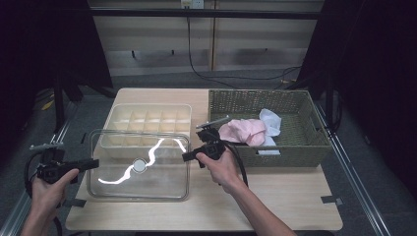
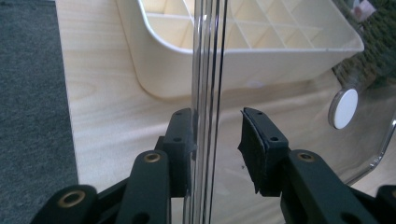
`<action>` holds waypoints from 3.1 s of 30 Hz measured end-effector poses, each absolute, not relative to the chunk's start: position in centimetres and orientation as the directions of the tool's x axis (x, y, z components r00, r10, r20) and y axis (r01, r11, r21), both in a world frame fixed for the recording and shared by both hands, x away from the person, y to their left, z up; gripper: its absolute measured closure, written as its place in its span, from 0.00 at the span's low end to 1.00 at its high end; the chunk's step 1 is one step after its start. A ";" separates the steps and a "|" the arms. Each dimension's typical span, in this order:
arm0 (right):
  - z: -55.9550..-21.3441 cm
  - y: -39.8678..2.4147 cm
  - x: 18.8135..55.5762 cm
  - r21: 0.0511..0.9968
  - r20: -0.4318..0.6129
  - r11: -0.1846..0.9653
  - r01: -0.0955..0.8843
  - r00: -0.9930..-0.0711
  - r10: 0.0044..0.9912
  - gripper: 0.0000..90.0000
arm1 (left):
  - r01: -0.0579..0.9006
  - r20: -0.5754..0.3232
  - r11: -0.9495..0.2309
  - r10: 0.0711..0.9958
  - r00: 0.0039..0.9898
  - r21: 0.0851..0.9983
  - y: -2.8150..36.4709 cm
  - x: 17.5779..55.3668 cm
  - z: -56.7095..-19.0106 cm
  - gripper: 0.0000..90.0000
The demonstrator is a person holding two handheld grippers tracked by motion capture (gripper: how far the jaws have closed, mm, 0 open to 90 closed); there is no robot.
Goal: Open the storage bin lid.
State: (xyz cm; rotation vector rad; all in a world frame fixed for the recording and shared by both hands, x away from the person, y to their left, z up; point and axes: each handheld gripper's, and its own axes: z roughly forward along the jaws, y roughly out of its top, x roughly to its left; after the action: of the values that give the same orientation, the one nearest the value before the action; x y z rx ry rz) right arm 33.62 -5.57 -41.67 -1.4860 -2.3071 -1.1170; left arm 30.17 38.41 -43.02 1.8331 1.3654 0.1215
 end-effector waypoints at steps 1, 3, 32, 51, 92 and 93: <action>-41.8 -5.6 33.5 0.494 0.510 0.221 0.841 -0.486 0.710 0.80 | 0.758 -0.382 -0.068 0.832 0.401 0.648 38.4 30.1 -43.2 0.72; -42.1 -5.5 33.4 0.490 0.509 0.224 0.842 -0.485 0.711 0.80 | 0.766 -0.387 -0.073 0.830 0.402 0.638 38.6 30.0 -43.5 0.72; -45.4 -3.8 31.9 0.442 0.475 0.259 0.859 -0.469 0.745 0.70 | 0.807 -0.431 -0.066 0.819 0.380 0.586 39.3 28.1 -46.7 0.68; -47.0 -3.4 31.9 0.404 0.456 0.268 0.875 -0.446 0.770 0.64 | 0.835 -0.445 -0.077 0.817 0.366 0.545 39.3 28.3 -48.1 0.65; -47.2 -4.4 32.4 0.447 0.417 0.231 0.864 -0.429 0.801 0.42 | 0.819 -0.388 -0.094 0.846 0.366 0.566 38.7 28.1 -47.3 0.47; -47.1 -4.5 32.3 0.451 0.417 0.232 0.862 -0.433 0.799 0.41 | 0.817 -0.390 -0.096 0.843 0.370 0.568 38.6 28.0 -47.1 0.47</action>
State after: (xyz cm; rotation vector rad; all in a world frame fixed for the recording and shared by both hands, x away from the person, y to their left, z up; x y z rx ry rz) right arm 32.35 -4.52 -47.11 -1.6147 -2.3868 -0.9782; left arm 28.04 38.57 -47.07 1.8986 1.4387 0.0446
